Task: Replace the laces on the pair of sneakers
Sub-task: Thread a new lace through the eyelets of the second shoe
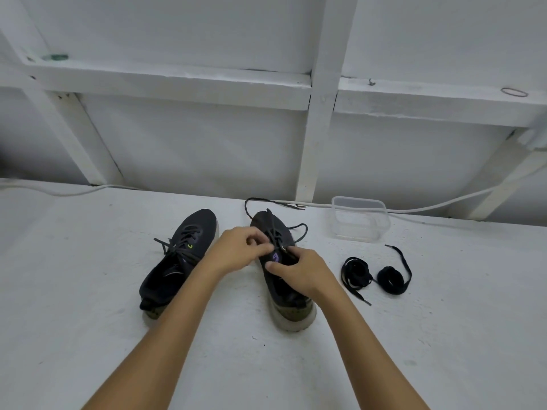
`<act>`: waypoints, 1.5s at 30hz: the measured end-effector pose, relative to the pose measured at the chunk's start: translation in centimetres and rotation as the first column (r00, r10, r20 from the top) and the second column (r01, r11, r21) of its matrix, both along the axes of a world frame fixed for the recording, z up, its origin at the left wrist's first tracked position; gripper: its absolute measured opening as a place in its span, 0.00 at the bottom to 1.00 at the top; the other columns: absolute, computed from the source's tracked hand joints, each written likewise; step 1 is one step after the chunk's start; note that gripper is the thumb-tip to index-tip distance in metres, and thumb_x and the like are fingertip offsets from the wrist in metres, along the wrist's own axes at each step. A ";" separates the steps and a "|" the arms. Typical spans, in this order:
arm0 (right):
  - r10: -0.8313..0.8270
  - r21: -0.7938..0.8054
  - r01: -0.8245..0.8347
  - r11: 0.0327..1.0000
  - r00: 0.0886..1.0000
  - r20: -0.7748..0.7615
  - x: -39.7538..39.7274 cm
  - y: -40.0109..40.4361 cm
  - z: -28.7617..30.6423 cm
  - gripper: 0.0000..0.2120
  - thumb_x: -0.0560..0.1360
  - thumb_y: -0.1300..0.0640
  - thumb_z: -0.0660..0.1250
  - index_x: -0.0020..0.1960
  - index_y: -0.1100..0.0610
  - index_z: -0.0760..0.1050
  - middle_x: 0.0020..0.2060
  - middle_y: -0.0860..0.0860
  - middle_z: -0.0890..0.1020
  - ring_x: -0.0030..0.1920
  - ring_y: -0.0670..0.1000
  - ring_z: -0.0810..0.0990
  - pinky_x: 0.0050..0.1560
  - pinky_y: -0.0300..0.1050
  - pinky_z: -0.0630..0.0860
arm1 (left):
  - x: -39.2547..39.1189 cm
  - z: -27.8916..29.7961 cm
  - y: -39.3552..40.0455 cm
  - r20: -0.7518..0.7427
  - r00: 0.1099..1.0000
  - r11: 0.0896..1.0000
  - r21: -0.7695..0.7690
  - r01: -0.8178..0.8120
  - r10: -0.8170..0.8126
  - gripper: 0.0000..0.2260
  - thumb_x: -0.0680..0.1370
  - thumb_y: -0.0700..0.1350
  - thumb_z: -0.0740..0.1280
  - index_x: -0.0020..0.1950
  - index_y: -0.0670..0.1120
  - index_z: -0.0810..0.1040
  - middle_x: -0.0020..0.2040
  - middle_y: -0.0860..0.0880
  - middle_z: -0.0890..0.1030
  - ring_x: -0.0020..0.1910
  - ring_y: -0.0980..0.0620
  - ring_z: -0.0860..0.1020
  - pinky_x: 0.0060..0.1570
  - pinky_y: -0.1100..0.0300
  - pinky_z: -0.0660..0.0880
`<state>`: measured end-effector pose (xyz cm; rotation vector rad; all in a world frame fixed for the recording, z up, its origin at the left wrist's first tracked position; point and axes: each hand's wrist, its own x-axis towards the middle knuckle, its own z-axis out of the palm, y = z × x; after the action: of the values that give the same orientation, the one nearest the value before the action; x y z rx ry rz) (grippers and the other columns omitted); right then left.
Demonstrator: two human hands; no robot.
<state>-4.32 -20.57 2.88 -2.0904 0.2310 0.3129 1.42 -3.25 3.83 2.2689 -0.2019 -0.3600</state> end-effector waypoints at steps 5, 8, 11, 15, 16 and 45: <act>-0.017 0.008 0.016 1.000 1.000 0.011 -0.1 -0.1 -0.2 0.11 0.74 0.44 0.73 0.53 0.47 0.77 0.45 0.42 0.82 0.47 0.44 0.81 0.42 0.36 0.74 | 0.1 1.1 -0.5 0.030 0.999 0.999 -0.018 0.040 -0.039 0.04 0.79 0.46 0.69 0.46 0.51 0.84 0.40 0.52 0.80 0.38 0.57 0.74 0.39 0.64 0.69; -0.044 0.036 0.043 0.998 0.999 0.016 -0.2 -0.1 -0.5 0.16 0.74 0.43 0.73 0.59 0.47 0.80 0.50 0.44 0.84 0.49 0.45 0.82 0.42 0.37 0.75 | -0.2 2.1 -0.6 -0.225 0.971 0.769 -0.605 -0.207 0.084 0.08 0.82 0.43 0.63 0.44 0.48 0.77 0.44 0.53 0.79 0.43 0.56 0.75 0.43 0.59 0.68; -0.074 0.048 0.072 0.996 0.997 0.029 -0.3 0.1 -0.7 0.19 0.74 0.44 0.73 0.62 0.48 0.80 0.53 0.44 0.83 0.51 0.47 0.81 0.46 0.38 0.75 | 0.0 1.2 -0.8 -0.418 0.897 0.639 -0.652 -0.408 0.146 0.15 0.81 0.43 0.58 0.37 0.47 0.76 0.41 0.51 0.80 0.36 0.54 0.74 0.38 0.58 0.66; -0.094 0.059 0.091 0.994 0.995 0.043 -0.6 0.2 -0.5 0.16 0.75 0.48 0.73 0.61 0.47 0.77 0.49 0.40 0.79 0.51 0.46 0.78 0.51 0.39 0.74 | -0.2 -0.2 -1.6 -0.437 0.875 0.826 -0.402 -0.396 0.208 0.10 0.79 0.46 0.58 0.38 0.47 0.66 0.32 0.51 0.68 0.29 0.53 0.62 0.32 0.60 0.60; -0.100 0.068 0.097 0.993 0.994 0.042 -0.7 0.2 -0.4 0.17 0.75 0.48 0.73 0.62 0.47 0.75 0.47 0.39 0.77 0.52 0.46 0.77 0.52 0.39 0.72 | -0.4 -0.4 -1.7 -0.352 0.910 0.892 -0.305 -0.334 0.220 0.10 0.80 0.48 0.61 0.41 0.46 0.68 0.34 0.53 0.70 0.31 0.55 0.65 0.34 0.60 0.62; -0.180 0.116 0.179 0.977 0.984 -0.004 -0.7 0.1 -0.7 0.23 0.74 0.50 0.74 0.68 0.48 0.75 0.54 0.44 0.79 0.55 0.49 0.81 0.58 0.45 0.78 | -1.1 1.5 -1.3 -0.158 0.984 0.991 -0.091 -0.102 0.087 0.07 0.77 0.50 0.73 0.44 0.47 0.84 0.39 0.54 0.83 0.38 0.53 0.76 0.37 0.62 0.70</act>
<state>-5.00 -20.48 2.15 -1.9401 0.3862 0.2053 0.30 -4.51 5.35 2.1333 -0.0312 -0.4628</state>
